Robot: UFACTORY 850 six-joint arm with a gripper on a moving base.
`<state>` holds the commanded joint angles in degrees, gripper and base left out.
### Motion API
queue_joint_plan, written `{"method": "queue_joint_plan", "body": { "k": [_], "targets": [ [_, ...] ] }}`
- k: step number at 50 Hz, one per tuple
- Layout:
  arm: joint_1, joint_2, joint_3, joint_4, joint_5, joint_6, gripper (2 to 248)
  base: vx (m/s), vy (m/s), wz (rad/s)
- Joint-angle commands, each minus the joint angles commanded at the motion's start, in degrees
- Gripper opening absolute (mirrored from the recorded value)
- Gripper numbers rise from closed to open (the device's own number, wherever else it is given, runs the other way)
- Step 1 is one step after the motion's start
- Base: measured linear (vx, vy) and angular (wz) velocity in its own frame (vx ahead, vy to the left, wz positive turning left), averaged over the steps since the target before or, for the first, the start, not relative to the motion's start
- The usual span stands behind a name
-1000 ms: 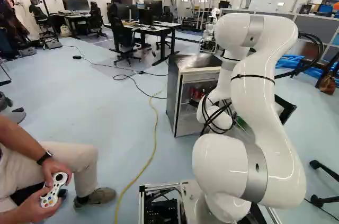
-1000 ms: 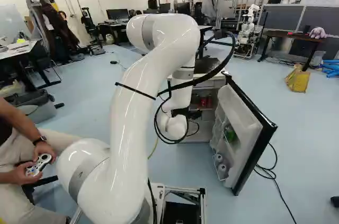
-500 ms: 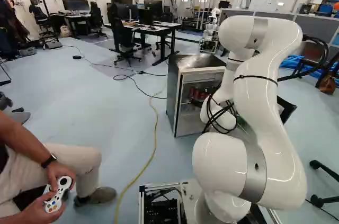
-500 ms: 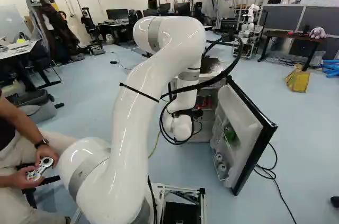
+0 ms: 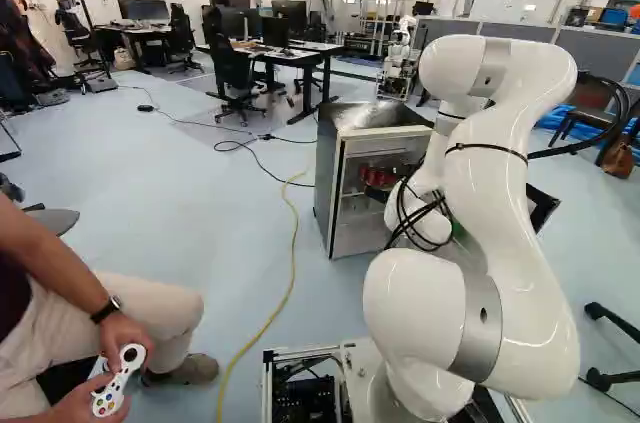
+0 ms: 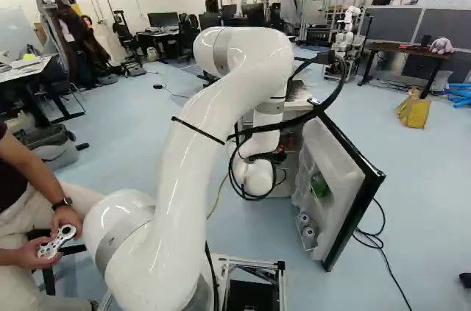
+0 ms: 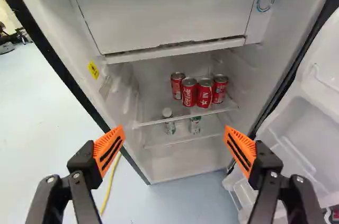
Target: Grab a drink from the fridge
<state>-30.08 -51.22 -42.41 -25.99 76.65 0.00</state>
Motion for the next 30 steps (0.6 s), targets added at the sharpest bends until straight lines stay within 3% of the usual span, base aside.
{"method": "queue_joint_plan", "body": {
  "k": [30],
  "targets": [
    [-0.8,-2.4,-4.6,-3.0,-5.3,0.0,247,0.000,0.000,0.000]
  ]
}}
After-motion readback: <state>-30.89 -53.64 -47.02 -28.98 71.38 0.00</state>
